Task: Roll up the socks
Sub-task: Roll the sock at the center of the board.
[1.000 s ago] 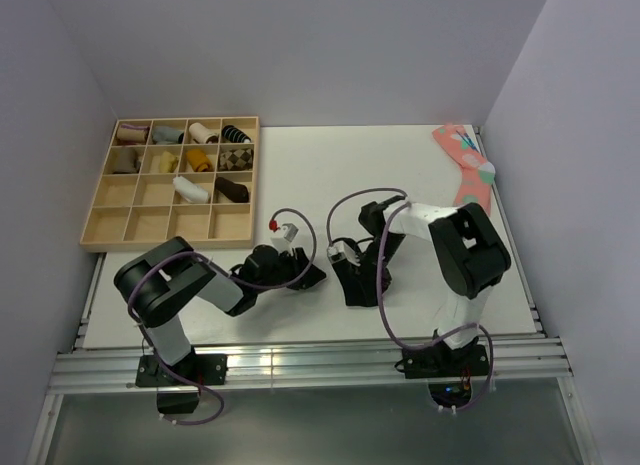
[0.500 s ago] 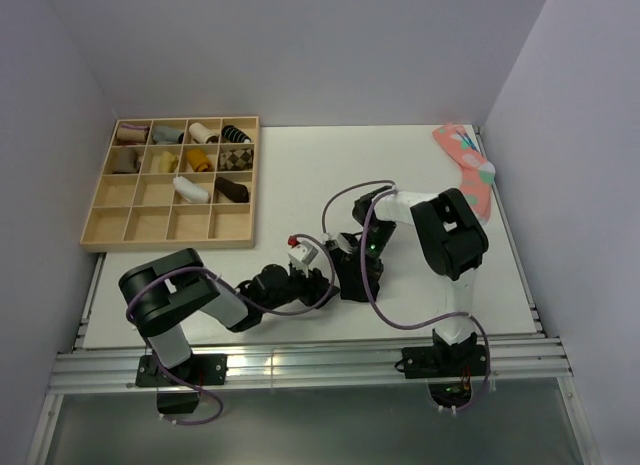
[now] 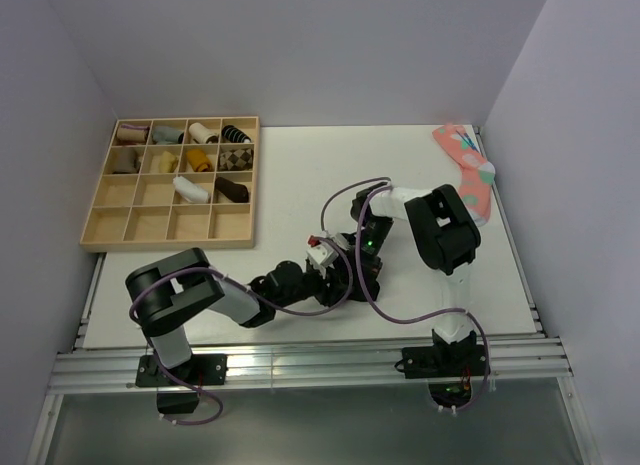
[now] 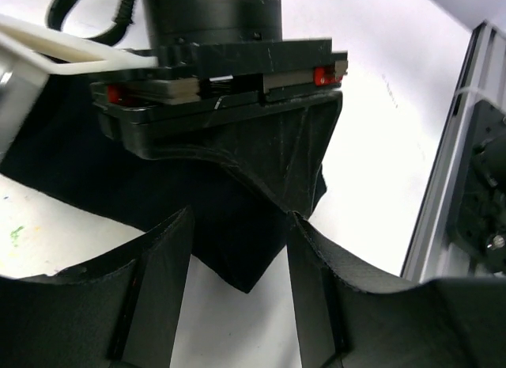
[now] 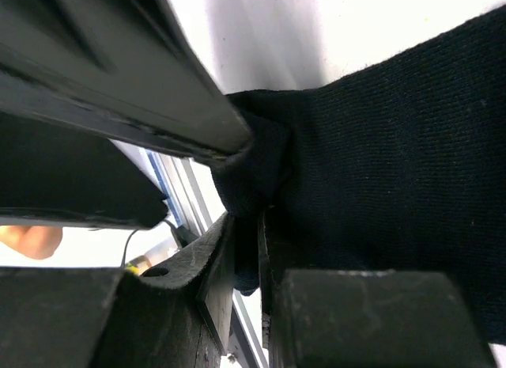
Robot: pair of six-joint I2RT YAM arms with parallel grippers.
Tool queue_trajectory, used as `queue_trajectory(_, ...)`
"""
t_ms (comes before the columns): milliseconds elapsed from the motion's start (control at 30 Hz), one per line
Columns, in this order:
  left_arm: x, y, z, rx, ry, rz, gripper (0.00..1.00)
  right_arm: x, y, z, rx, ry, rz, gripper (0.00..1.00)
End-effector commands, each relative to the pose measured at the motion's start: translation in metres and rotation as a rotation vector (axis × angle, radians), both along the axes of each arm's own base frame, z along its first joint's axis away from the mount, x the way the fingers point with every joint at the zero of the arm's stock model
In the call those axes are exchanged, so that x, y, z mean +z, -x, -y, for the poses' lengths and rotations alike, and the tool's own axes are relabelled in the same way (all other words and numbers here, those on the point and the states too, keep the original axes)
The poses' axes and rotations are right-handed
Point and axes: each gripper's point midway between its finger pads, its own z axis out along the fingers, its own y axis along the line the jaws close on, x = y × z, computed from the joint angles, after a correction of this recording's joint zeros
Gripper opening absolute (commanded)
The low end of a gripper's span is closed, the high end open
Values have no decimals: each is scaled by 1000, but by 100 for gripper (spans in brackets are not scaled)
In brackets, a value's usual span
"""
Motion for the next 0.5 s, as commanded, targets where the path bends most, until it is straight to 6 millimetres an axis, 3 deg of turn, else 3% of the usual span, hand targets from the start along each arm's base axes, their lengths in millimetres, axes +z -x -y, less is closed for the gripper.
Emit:
queue_trajectory(0, -5, 5, 10, -58, -41, 41, 56, 8, -1, -1, -16, 1, -36, 11)
queue_trajectory(467, -31, 17, 19, -114, -86, 5, 53, 0, -3, -1, -31, 19, -35, 11)
